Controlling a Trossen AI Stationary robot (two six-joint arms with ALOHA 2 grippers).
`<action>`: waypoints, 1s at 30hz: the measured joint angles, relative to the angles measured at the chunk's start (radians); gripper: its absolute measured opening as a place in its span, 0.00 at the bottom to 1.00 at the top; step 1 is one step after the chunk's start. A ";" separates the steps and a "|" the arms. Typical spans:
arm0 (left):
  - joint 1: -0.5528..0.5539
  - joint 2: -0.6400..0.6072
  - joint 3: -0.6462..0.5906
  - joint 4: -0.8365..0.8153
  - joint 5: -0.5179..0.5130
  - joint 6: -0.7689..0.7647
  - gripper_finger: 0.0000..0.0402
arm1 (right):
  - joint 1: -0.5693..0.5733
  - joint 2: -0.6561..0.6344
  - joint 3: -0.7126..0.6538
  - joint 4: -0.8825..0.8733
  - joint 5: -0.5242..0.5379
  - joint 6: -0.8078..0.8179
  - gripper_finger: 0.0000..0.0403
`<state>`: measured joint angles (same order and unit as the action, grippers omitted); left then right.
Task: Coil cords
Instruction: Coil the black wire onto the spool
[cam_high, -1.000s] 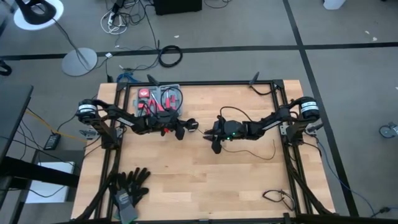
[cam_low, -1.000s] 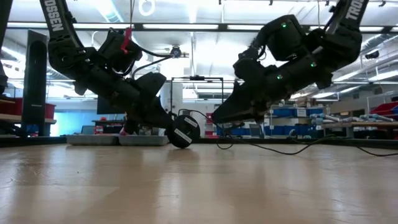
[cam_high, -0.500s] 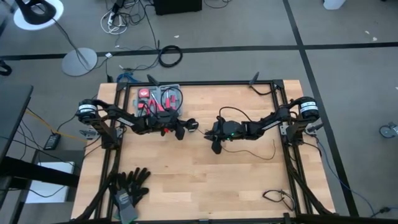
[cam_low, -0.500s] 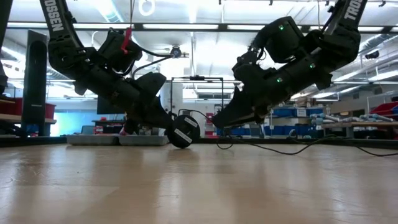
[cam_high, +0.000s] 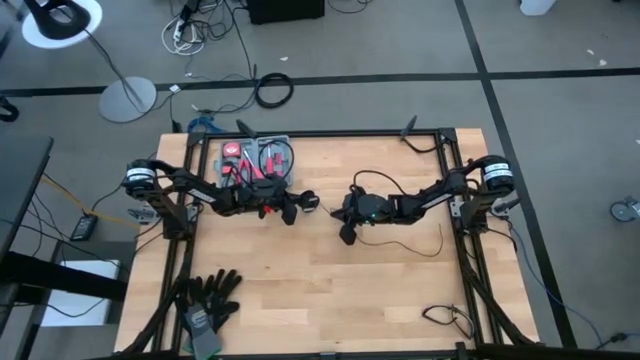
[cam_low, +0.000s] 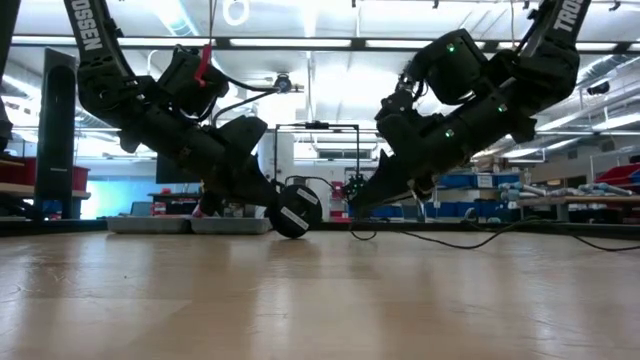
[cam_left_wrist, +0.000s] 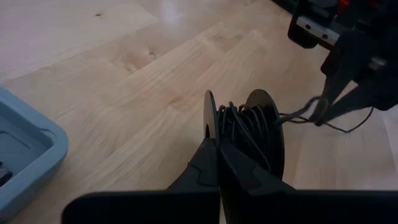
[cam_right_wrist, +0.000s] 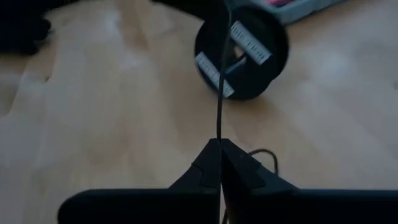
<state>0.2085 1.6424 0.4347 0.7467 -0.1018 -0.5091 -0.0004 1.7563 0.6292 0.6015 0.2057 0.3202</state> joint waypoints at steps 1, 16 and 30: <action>0.000 0.000 0.000 0.000 0.000 0.000 0.00 | -0.001 -0.006 0.000 0.000 0.012 0.000 0.00; 0.000 0.000 0.000 0.101 0.096 -0.001 0.00 | -0.073 -0.042 -0.002 -0.178 0.006 0.245 0.00; 0.000 0.000 0.000 0.143 -0.021 -0.052 0.00 | -0.038 0.202 0.299 -0.278 -0.106 0.199 0.00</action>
<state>0.2085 1.6421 0.4351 0.8894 -0.1223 -0.5606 -0.0382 1.9579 0.9287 0.3233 0.0998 0.5188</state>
